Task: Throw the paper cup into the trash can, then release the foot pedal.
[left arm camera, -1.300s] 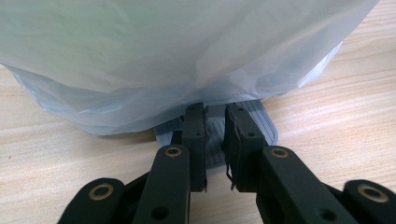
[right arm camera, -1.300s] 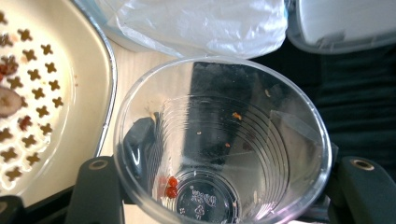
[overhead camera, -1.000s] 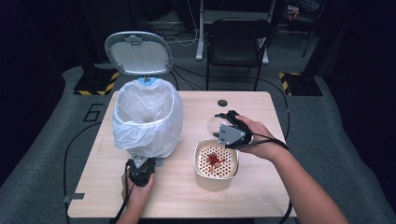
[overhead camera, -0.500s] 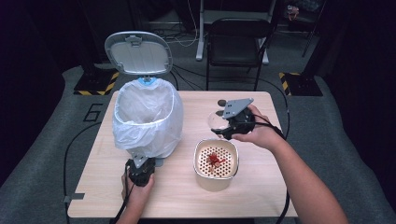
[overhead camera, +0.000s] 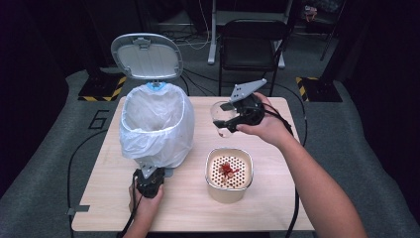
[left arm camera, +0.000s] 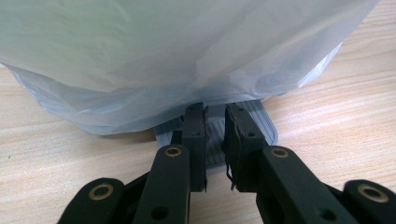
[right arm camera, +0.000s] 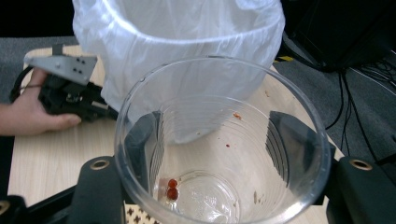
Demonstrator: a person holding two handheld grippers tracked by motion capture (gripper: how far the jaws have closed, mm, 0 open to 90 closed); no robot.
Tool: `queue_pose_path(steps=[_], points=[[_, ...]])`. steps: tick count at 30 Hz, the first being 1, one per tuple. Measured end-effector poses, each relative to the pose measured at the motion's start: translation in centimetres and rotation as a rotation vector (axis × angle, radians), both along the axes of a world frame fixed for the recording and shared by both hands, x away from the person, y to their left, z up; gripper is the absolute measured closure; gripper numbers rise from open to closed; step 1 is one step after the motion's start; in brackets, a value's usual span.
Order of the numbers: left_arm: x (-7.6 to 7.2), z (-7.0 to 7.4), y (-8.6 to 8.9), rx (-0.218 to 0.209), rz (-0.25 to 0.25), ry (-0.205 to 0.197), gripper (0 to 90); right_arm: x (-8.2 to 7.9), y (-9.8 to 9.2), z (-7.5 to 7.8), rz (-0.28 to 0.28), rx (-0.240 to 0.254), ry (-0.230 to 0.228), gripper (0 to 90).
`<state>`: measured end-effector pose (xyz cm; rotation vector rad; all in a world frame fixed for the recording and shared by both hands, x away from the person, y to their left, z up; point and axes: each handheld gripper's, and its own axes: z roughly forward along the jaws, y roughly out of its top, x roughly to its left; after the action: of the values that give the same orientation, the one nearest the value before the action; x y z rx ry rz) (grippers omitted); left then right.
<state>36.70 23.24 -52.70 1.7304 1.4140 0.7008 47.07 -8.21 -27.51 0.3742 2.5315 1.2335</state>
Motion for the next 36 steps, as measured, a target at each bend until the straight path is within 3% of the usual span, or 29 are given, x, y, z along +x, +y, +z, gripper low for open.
queue_pose_path(steps=[2, 3, 6, 10, 11, 15, 19, 22, 27, 28, 29, 31, 36], points=[[0.0, 0.0, 0.0, -0.008, 0.003, 0.000, 78.6, 0.3, 0.5, 0.6, -0.004, 0.008, 0.011, 36.8], [0.0, 0.0, 0.1, 0.010, -0.003, 0.000, 78.6, 0.4, 0.8, 0.9, -0.004, 0.011, 0.008, 36.8], [0.0, 0.0, 0.0, -0.012, 0.010, -0.002, 78.6, 0.9, 1.9, 1.7, -0.009, 0.024, 0.020, 36.8], [0.0, 0.0, 0.0, -0.010, 0.008, 0.002, 78.6, 1.4, 3.1, 2.6, -0.025, 0.033, 0.029, 36.6], [0.0, 0.1, 0.2, 0.028, -0.003, 0.004, 78.6, 1.6, 3.4, 2.8, -0.025, 0.033, 0.026, 36.5], [0.0, 0.2, 0.2, 0.030, -0.001, 0.010, 78.6, 2.1, 4.6, 3.7, -0.025, 0.038, 0.032, 36.4], [0.1, -0.1, 0.1, 0.024, 0.010, -0.022, 78.6, 2.4, 6.0, 4.7, -0.031, 0.049, 0.040, 36.2], [0.0, 0.0, 0.1, 0.009, 0.005, -0.006, 78.6, 2.8, 7.3, 5.5, -0.032, 0.063, 0.034, 36.1], [0.0, 0.1, 0.3, 0.016, -0.006, 0.010, 78.6, 3.2, 8.8, 5.8, -0.037, 0.078, 0.064, 36.1], [0.0, 0.1, 0.2, 0.001, 0.003, -0.001, 78.6, 3.3, 9.2, 5.8, -0.037, 0.073, 0.069, 36.1], [0.0, 0.0, 0.1, -0.007, 0.007, -0.002, 78.6, 3.5, 9.6, 5.8, -0.040, 0.066, 0.061, 36.0], [0.0, 0.1, 0.3, 0.020, -0.010, 0.013, 78.6, 3.7, 10.5, 5.8, -0.048, 0.060, 0.060, 35.9], [0.0, 0.1, 0.2, 0.007, 0.000, 0.002, 78.6, 4.0, 12.6, 5.7, -0.059, 0.067, 0.070, 35.6]])
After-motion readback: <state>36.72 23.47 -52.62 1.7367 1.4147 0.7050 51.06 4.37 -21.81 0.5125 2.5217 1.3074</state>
